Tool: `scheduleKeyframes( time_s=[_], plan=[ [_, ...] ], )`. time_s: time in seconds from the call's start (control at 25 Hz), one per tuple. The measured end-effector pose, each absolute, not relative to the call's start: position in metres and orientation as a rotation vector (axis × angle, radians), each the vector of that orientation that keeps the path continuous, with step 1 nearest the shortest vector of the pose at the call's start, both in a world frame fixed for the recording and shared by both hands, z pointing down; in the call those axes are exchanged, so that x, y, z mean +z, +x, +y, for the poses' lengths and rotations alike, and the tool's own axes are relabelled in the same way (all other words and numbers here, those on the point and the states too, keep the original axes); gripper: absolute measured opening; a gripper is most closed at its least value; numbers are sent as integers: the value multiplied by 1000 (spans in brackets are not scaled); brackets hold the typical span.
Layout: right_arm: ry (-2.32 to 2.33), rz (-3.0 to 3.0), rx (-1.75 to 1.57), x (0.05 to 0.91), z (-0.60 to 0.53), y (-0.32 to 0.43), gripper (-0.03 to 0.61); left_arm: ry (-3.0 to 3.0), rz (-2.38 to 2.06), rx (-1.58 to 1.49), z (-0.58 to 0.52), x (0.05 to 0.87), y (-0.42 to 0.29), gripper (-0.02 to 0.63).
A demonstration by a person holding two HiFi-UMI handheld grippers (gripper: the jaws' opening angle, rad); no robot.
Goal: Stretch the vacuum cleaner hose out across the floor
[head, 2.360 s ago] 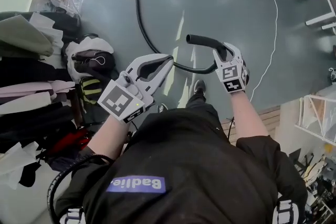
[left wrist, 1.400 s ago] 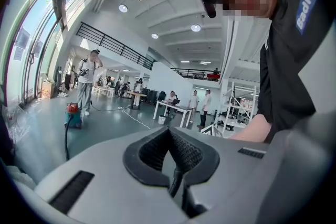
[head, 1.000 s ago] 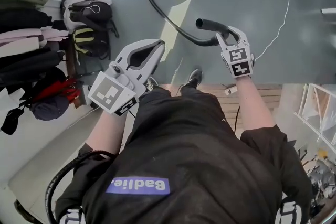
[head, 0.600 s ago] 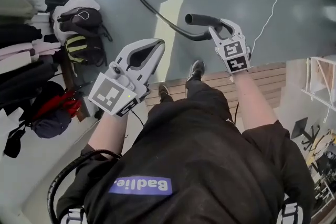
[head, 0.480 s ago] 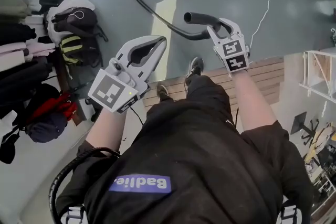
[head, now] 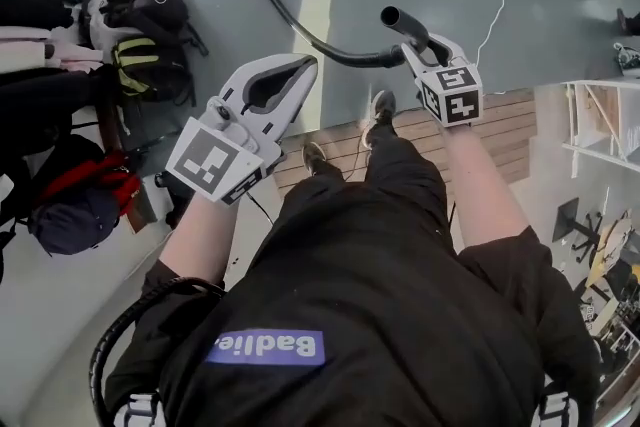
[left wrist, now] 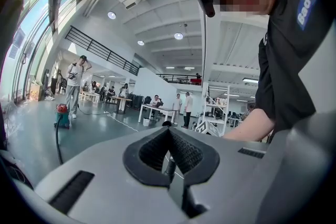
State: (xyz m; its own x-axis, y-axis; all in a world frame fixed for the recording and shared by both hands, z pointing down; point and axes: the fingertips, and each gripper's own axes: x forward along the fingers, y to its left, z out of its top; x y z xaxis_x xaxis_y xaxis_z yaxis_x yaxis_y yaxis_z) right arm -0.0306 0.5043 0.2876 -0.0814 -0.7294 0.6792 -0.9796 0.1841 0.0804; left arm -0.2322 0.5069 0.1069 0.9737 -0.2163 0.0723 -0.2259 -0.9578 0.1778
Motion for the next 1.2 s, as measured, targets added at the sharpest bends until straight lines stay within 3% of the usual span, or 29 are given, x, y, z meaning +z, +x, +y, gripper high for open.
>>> scheduleKeyframes(
  time_s=[0.56, 0.92, 1.2],
  plan=[
    [1541, -1864, 633, 317, 565, -77, 170, 2866, -417, 37, 558, 126, -288, -5],
    [1536, -1923, 744, 375, 621, -60, 170, 2824, -456, 73, 602, 166, -234, -5],
    [1566, -2036, 824, 489, 666, -21, 170, 2871, -555, 197, 673, 234, -182, -5]
  ],
)
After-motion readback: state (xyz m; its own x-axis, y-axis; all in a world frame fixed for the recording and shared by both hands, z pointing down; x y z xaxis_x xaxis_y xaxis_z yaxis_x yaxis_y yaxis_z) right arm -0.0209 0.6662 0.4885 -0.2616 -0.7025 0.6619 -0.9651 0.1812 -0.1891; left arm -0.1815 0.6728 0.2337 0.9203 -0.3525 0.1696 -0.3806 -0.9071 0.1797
